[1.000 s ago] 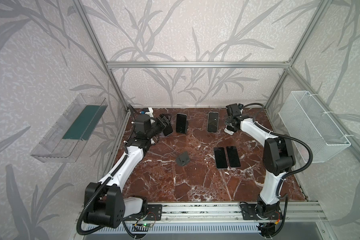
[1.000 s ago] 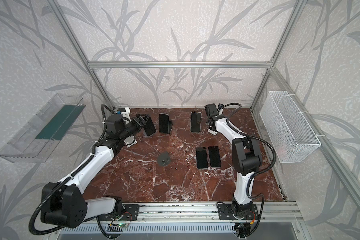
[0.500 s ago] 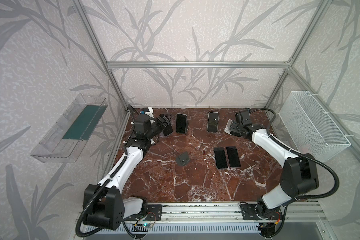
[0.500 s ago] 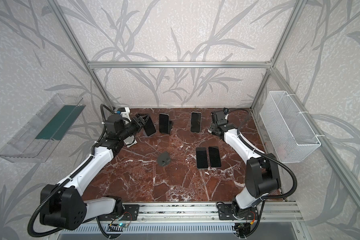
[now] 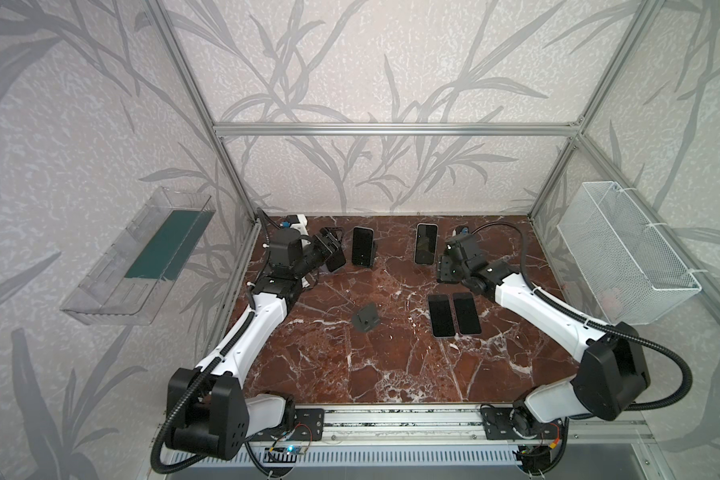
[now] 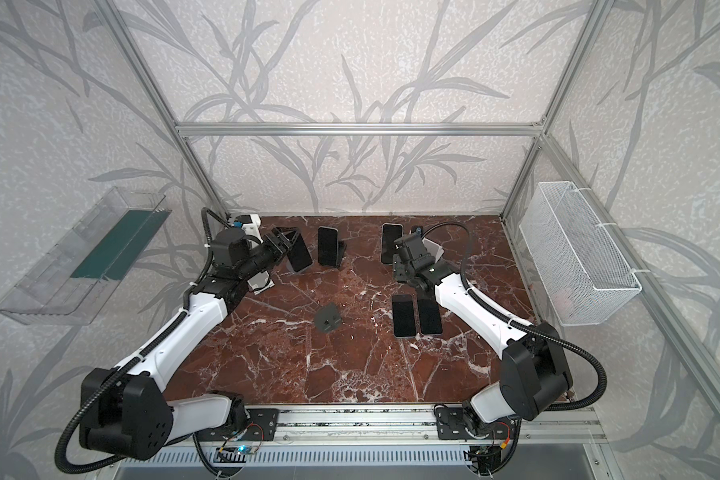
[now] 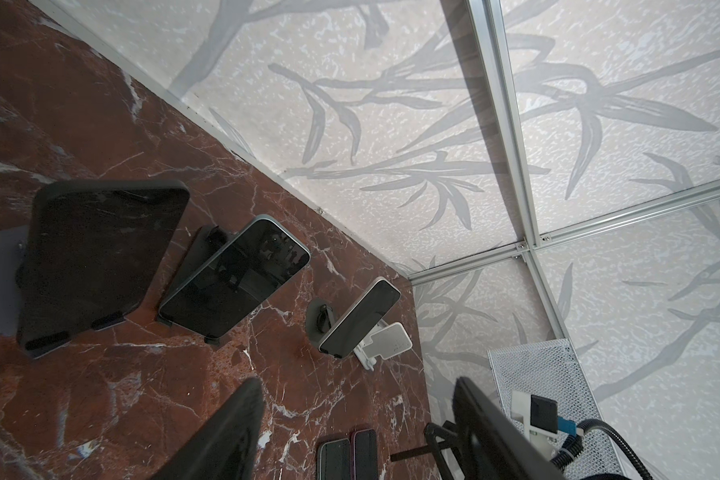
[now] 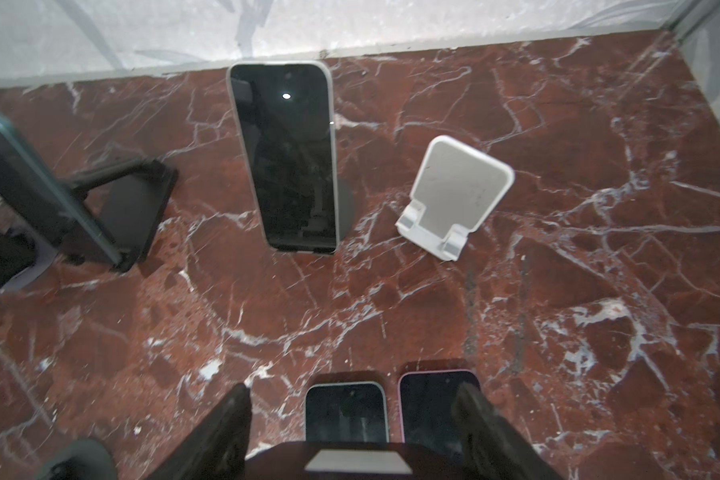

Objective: Remove the phone from the phone stand

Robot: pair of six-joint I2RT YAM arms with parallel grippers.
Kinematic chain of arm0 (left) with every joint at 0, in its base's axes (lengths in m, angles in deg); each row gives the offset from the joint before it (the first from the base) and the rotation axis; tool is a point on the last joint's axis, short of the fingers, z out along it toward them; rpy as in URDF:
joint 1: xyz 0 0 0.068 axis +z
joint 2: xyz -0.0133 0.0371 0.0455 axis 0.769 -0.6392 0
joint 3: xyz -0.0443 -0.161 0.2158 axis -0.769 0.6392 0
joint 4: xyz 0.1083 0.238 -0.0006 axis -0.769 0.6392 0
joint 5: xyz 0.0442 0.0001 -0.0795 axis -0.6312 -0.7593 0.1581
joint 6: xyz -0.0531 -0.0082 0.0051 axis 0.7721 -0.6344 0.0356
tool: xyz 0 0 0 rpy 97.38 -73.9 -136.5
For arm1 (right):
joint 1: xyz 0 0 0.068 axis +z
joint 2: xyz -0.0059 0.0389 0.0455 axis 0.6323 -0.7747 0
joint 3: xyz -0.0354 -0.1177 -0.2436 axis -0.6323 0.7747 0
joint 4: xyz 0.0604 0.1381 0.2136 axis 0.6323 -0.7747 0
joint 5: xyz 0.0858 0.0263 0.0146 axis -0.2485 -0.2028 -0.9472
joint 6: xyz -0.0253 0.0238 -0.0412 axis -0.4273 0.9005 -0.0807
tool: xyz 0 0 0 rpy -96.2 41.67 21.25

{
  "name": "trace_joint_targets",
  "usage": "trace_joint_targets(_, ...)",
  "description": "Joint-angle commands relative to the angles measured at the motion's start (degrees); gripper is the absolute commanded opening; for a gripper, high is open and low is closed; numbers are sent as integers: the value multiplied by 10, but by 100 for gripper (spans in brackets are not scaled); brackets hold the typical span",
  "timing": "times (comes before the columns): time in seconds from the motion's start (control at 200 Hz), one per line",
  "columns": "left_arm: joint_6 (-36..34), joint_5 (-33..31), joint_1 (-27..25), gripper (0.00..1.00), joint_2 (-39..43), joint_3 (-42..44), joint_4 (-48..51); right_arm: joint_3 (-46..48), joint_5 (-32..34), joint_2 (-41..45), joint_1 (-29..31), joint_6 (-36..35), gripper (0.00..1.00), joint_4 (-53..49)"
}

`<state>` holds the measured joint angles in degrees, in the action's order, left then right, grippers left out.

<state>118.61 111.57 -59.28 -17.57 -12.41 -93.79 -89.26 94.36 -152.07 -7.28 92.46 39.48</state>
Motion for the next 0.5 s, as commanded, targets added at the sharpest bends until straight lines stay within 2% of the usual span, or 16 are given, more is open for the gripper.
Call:
trace_joint_targets(0.0, -3, -2, -2, 73, 9, 1, -7, 2, -5, 20, 36, 22, 68, -30)
trace_joint_targets(0.13, 0, 3, -2, 73, 6, 1, -10, 14, -45, 6, 67, 68, 68, -68)
trace_joint_targets(0.31, 3, 4, -2, 73, 7, 1, -12, 45, -77, -12, 102, 118, 68, -64)
trace_joint_targets(0.495, 5, 2, -3, 73, 9, 2, -12, 56, -132, -54, 124, 115, 68, -45)
